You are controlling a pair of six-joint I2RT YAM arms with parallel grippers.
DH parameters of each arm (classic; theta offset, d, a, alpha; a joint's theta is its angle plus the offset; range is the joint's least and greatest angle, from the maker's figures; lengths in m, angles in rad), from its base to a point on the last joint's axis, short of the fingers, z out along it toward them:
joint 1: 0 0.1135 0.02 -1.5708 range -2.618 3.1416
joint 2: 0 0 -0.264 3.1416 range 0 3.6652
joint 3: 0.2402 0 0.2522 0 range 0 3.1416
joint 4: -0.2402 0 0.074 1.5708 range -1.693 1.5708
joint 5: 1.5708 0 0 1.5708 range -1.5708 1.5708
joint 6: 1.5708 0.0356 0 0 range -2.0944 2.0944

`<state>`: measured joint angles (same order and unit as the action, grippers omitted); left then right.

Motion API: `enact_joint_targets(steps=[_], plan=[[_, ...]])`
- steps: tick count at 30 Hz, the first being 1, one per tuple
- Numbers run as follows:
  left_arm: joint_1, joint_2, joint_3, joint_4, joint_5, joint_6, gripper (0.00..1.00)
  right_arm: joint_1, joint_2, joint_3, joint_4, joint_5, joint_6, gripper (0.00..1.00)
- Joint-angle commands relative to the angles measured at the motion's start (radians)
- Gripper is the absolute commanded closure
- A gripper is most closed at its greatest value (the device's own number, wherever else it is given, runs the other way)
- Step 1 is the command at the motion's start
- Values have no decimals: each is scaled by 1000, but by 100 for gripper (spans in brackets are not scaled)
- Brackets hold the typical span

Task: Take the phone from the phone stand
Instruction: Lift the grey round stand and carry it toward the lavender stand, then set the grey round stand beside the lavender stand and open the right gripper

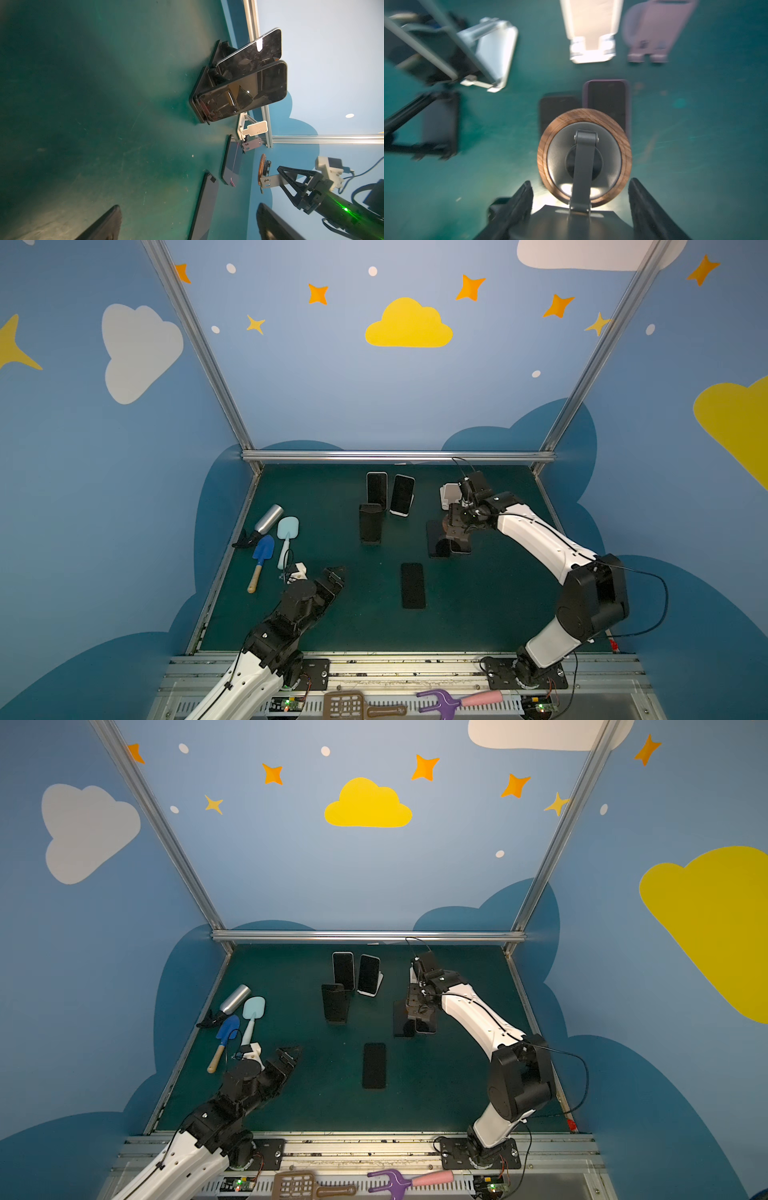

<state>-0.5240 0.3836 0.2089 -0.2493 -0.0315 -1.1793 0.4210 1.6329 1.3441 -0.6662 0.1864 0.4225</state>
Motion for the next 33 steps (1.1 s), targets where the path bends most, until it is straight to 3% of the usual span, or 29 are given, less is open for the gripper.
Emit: enact_joint_targets(steps=[1, 9, 12, 20, 33], plan=[[-1, 1, 30, 21, 5, 12, 0, -79, -34, -4, 10, 14, -68, 48], [0, 12, 50, 19, 2, 20, 0, -317, 76, 56, -4, -27, -106, 49], [0, 24, 50, 31, 2, 20, 0, -362, 138, 92, -14, -57, -93, 49], [-1, 52, 50, 47, 6, 21, 0, -420, 327, 214, -80, -89, -62, 49], [-1, 57, 46, 52, -1, 23, 0, -432, 403, 249, -93, -102, -74, 45]])
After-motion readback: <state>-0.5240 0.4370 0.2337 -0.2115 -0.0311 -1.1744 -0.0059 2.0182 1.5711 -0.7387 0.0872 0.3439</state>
